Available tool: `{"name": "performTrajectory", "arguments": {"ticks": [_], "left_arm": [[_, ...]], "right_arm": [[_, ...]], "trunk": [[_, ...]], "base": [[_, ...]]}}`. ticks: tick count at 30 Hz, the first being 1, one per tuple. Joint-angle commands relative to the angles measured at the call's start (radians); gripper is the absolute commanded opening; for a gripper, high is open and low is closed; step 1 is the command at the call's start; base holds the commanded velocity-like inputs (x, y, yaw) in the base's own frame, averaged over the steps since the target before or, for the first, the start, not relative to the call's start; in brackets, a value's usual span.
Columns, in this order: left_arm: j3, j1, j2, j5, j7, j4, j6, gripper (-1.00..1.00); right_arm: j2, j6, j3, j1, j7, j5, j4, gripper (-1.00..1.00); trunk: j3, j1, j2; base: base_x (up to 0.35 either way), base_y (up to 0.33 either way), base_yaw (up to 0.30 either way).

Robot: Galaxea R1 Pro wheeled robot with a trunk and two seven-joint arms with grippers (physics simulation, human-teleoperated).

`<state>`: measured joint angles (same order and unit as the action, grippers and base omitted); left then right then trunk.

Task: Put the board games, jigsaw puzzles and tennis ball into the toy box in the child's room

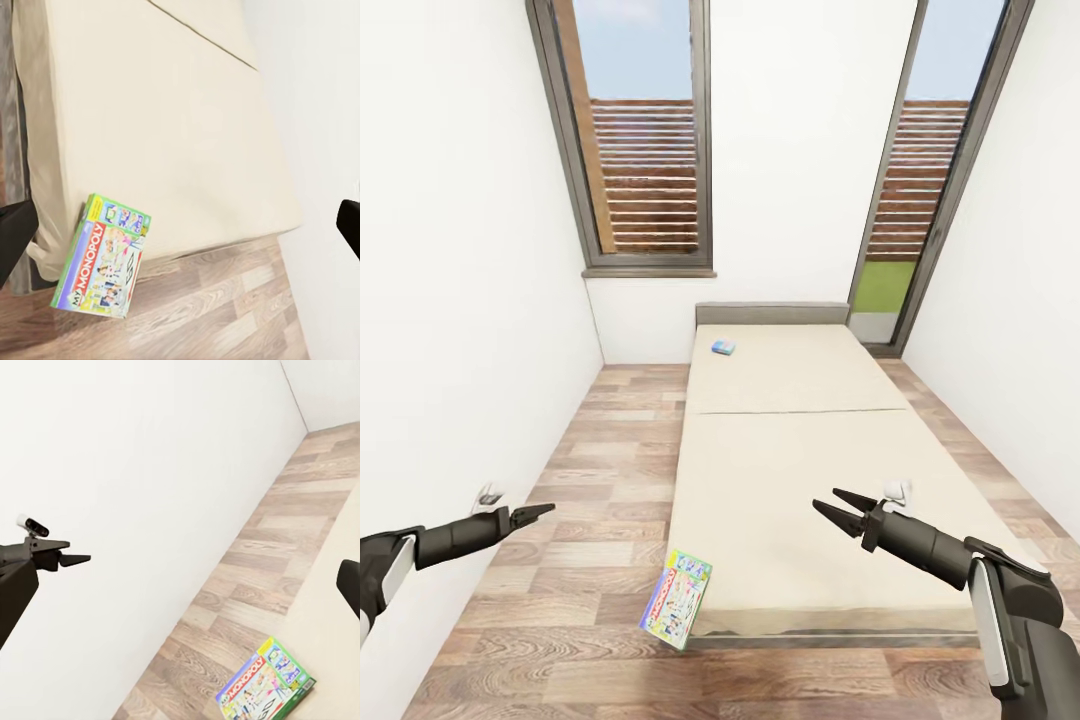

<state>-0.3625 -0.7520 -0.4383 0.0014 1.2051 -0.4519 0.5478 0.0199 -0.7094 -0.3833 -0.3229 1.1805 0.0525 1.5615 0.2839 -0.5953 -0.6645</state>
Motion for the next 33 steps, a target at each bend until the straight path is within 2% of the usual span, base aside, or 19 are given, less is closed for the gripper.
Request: {"name": "performTrajectory", "arguments": {"ticks": [1,11,23,33], "left_arm": [[-0.003,-0.002,0.000,0.000,0.003,0.000,0.014,1.00],[-0.003,-0.008,-0.004,0.000,0.004,0.000,0.043,1.00],[-0.003,-0.008,-0.005,0.000,0.006,0.000,0.058,1.00],[-0.004,-0.007,-0.005,0.000,0.007,0.000,0.060,1.00]], "right_arm": [[0.000,-0.010,0.000,-0.001,0.001,0.005,0.000,1.00],[0.000,-0.016,0.000,-0.001,-0.001,0.006,0.001,1.00],[-0.008,-0.007,0.001,-0.001,-0.003,0.006,0.002,1.00],[-0.016,-0.006,0.000,-0.001,-0.003,0.003,0.002,1.00]], "trunk": [[0.005,-0.004,-0.009],[0.007,-0.008,-0.016],[-0.007,-0.008,-0.016],[0.022,-0.046,-0.086]], "base": [[0.000,0.000,0.000],[0.000,0.000,0.000],[0.000,0.000,0.000],[-0.001,0.000,0.000]]}}
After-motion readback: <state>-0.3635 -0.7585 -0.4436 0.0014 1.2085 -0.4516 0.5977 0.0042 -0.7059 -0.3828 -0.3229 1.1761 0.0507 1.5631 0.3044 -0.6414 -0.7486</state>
